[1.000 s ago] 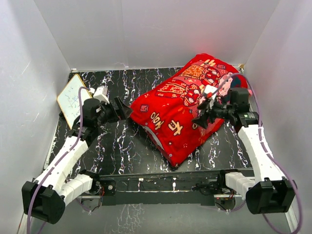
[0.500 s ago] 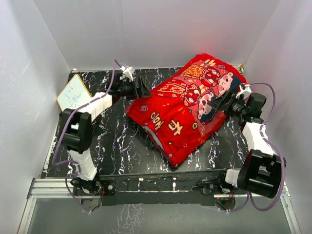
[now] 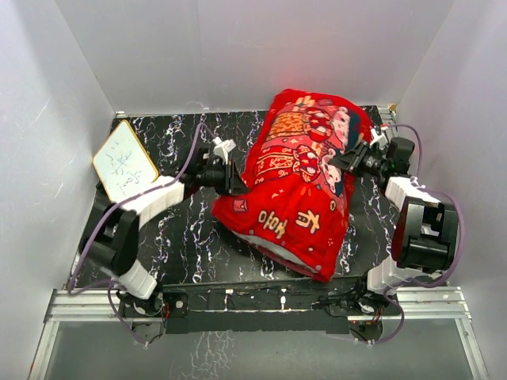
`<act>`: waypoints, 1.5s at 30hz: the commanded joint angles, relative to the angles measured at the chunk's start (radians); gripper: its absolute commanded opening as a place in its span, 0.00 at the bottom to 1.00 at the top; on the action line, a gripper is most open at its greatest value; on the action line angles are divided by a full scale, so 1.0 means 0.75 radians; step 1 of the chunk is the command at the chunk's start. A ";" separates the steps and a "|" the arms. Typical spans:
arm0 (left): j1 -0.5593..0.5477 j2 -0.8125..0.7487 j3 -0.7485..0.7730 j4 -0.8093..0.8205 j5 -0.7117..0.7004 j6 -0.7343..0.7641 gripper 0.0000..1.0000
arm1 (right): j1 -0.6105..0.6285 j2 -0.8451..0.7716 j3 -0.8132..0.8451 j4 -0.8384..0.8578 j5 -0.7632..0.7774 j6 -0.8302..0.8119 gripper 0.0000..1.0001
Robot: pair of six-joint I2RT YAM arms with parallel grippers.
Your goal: Put the pillow into the pillowcase
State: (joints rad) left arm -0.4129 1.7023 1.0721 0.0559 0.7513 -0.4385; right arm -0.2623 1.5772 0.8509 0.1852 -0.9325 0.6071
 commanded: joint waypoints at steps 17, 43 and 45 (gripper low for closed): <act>-0.384 -0.620 -0.300 -0.138 -0.478 -0.178 0.70 | 0.573 0.080 0.969 -0.833 0.514 -1.269 0.72; -0.296 -0.975 0.725 -0.799 -0.754 0.066 0.97 | 0.356 -0.478 1.488 -1.049 0.680 -0.570 0.99; -0.296 -0.981 0.745 -0.817 -0.766 0.073 0.97 | 0.356 -0.483 1.507 -1.065 0.701 -0.581 0.99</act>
State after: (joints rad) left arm -0.6369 0.9878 1.5799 -0.5003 0.1894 -0.4026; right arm 0.0044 1.2243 1.9285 -0.5777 -0.4843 0.1253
